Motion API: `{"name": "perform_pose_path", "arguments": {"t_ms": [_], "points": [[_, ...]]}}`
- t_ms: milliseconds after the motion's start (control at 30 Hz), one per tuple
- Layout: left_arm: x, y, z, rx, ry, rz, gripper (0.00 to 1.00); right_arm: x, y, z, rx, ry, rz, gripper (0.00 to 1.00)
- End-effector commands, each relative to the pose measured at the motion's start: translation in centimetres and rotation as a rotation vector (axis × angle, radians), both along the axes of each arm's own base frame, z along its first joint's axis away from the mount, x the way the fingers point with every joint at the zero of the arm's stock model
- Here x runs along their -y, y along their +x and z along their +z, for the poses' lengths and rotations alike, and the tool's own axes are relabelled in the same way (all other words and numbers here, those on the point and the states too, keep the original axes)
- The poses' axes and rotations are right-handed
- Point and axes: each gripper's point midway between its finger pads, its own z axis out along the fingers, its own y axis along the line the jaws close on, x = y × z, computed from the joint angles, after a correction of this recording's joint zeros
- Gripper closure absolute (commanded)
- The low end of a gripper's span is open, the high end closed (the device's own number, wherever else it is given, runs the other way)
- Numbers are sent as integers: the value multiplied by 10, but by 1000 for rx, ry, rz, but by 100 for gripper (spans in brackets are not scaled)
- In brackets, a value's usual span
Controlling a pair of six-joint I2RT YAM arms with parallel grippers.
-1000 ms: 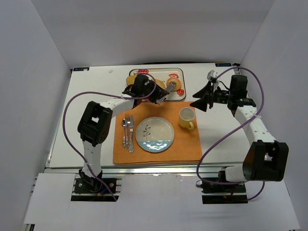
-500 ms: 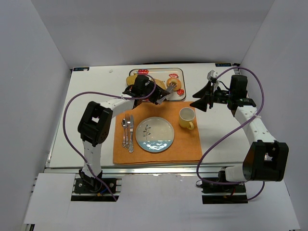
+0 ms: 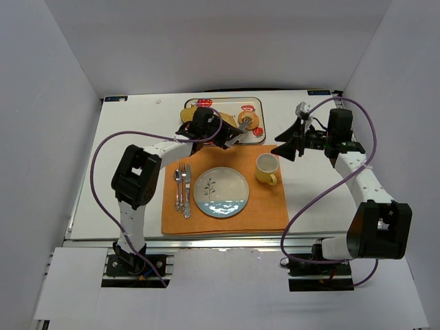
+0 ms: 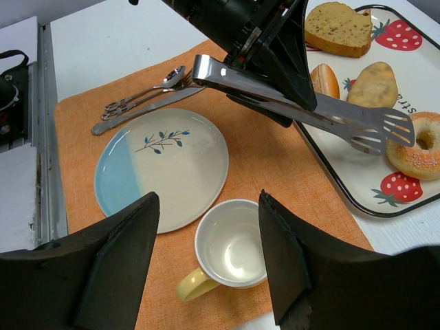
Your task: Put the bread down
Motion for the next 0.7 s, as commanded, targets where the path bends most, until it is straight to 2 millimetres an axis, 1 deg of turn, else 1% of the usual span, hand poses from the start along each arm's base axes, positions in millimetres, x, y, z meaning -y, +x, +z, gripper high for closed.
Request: {"name": "perform_pose_path", "arguments": {"t_ms": [0,33,67,100,367,533,667], "points": [[3,0,13,19,-22,10,47,-1,-5,9,44,12,23,35],[2,-1,13,15,-21,11,47,1,-4,10,44,12,18,35],[2,-1,13,16,-22,11,47,8,-1,9,43,12,-3,35],[2,-1,13,17,-19,13,47,9,0,9,43,12,-5,35],[1,-2,7,-4,-22,19,47,8,0,11,48,12,-2,35],[3,1,9,2,-25,22,47,8,1,11,45,14,-3,35],[5,5,2,-13,-31,30,47,8,1,12,49,14,-3,35]]}}
